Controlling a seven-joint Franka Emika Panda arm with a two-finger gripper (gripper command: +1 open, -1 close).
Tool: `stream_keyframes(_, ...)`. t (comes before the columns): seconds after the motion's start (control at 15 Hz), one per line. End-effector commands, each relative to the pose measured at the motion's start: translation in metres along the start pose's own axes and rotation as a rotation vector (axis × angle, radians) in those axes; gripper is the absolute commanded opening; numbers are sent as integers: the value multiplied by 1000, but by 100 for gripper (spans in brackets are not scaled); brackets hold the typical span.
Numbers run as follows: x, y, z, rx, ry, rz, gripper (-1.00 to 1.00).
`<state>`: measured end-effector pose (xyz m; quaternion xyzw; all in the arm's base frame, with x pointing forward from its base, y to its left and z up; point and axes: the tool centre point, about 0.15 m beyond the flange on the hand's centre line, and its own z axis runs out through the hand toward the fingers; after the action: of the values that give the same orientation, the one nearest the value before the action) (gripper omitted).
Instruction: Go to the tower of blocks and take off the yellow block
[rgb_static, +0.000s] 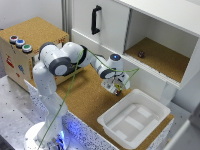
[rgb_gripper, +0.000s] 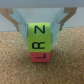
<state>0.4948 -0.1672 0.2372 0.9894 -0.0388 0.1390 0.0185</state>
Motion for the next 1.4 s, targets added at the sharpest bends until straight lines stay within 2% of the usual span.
stream_keyframes(0.0, -26, 13, -5, -64, 13, -51, -100)
stream_keyframes(0.13, -32, 18, 6, -63, -5, -54, -100)
stream_keyframes(0.27, -20, 25, 5, -76, -13, -44, -100)
stream_keyframes(0.33, -18, 25, 5, -84, -13, -19, 100)
stream_keyframes(0.53, -15, 23, -2, -80, -27, 40, 100)
stream_keyframes(0.93, -12, 24, -7, -13, -80, 77, 100)
stream_keyframes(1.33, -12, 18, -29, 4, -51, 86, 100)
